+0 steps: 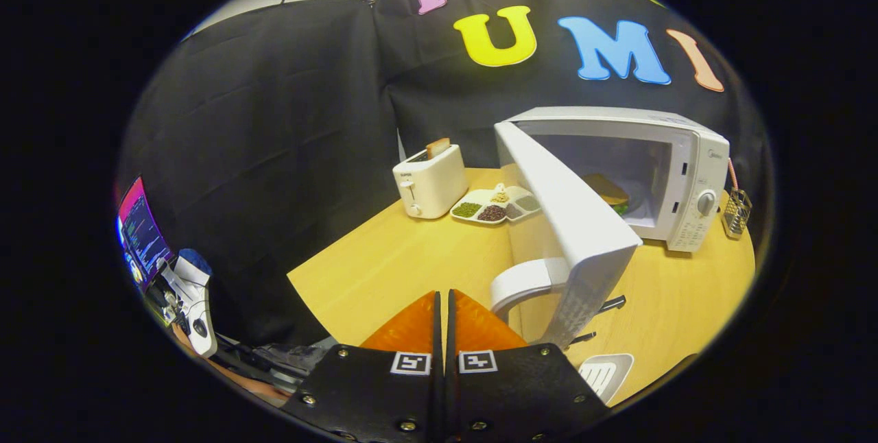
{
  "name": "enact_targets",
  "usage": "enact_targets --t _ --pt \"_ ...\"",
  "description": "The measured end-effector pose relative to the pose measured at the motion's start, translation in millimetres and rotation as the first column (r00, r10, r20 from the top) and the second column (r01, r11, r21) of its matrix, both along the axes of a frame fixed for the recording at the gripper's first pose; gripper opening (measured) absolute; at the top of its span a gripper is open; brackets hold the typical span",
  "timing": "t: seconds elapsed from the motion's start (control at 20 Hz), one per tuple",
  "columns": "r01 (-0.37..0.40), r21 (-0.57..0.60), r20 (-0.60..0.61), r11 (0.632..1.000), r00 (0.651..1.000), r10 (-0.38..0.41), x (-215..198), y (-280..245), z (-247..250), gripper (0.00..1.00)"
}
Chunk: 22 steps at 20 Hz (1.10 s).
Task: Open the microwave, put the food inside, and close the microwave door.
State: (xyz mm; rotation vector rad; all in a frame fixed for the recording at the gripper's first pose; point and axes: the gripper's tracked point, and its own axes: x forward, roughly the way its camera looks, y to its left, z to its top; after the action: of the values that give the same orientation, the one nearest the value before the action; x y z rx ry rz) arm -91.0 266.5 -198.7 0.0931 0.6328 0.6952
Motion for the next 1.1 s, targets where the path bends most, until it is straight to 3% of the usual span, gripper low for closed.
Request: enact_targets --t 0.6,1.1 --pt "0.202 -0.018 0.012 0.979 0.979 -0.202 74.3 -92.8 -3.4 0.01" --pt "0.323 -0.065 0.05 0.944 0.946 -0.32 148.9 -145.1 -12.6 0.01"
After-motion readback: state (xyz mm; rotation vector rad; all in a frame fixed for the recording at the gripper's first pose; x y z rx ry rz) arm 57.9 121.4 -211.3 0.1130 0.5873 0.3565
